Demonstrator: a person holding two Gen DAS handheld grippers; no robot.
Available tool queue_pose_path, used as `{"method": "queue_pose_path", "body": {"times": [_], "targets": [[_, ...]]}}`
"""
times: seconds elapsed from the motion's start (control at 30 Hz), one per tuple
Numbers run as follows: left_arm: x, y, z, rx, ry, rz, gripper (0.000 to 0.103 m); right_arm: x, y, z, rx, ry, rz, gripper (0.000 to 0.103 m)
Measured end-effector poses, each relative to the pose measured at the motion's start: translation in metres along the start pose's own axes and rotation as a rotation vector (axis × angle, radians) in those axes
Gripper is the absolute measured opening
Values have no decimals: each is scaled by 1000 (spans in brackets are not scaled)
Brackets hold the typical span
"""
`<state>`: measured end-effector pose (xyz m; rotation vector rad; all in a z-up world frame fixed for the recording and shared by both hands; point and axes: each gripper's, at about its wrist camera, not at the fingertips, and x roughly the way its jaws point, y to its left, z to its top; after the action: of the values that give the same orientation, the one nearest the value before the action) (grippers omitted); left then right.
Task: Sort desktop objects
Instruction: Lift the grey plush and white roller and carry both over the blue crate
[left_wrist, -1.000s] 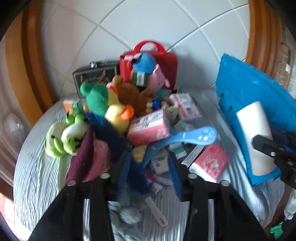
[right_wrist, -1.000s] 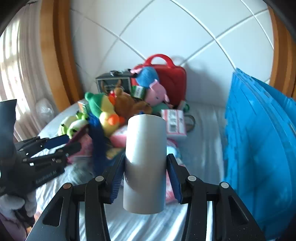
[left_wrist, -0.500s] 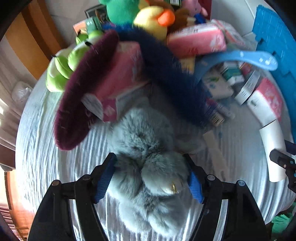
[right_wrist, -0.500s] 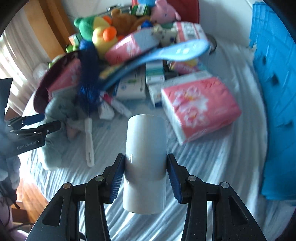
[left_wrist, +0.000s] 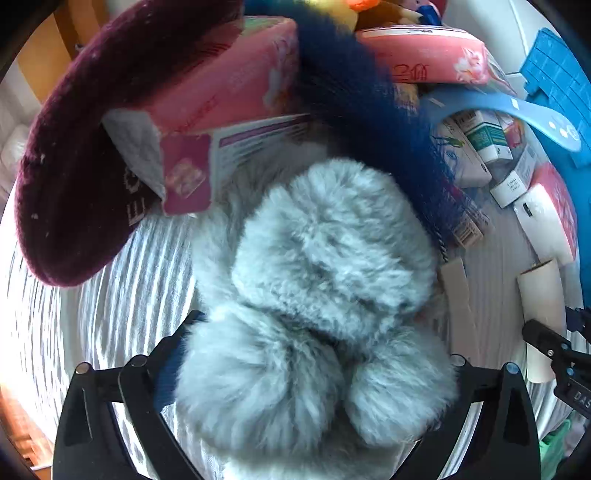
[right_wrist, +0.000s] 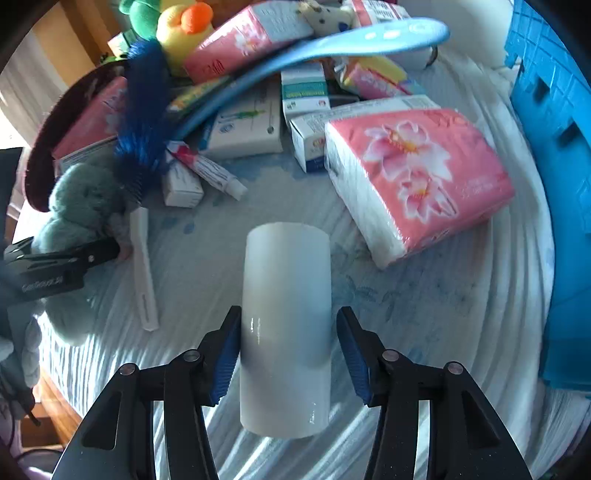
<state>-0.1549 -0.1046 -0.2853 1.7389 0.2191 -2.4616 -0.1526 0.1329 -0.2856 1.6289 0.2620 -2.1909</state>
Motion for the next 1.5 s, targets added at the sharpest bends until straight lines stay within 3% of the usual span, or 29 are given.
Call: {"method": "queue_pose_path", "body": {"times": [0.07,0.17,0.2,0.23,0.3,0.47,0.73,0.93,1.23,1.37,1.5], "targets": [[-1,0,-2,0,0,-7,97,1,1,-1,-5,1,-9,52],[-9,-5,-4,5,7,-51,67,2,6,-1,-19,6,-15,50],[-13,-7,-5,4,12,-78,50,2,8,-1,-34,7,-28,46],[-15,-10,-6,1,19,-98,43,2,10,-1,-44,7,-35,45],[-20,-17,-11,22,9,-97,40,0,12,-3,-48,10,-23,45],[-53,-31,-13,60,-59,-83,38,-31,15,-5,-59,-48,24,45],[-146,-66,28,138,-309,-108,38,-151,16,32,-72,-333,35,45],[-217,-123,79,191,-472,-161,38,-241,-13,45,-36,-523,-51,45],[-318,-242,111,330,-679,-228,38,-376,-93,30,64,-793,-201,45],[-346,-303,111,409,-719,-268,38,-419,-145,4,136,-838,-328,45],[-363,-372,104,483,-717,-329,38,-435,-212,-11,245,-791,-445,45]]}}
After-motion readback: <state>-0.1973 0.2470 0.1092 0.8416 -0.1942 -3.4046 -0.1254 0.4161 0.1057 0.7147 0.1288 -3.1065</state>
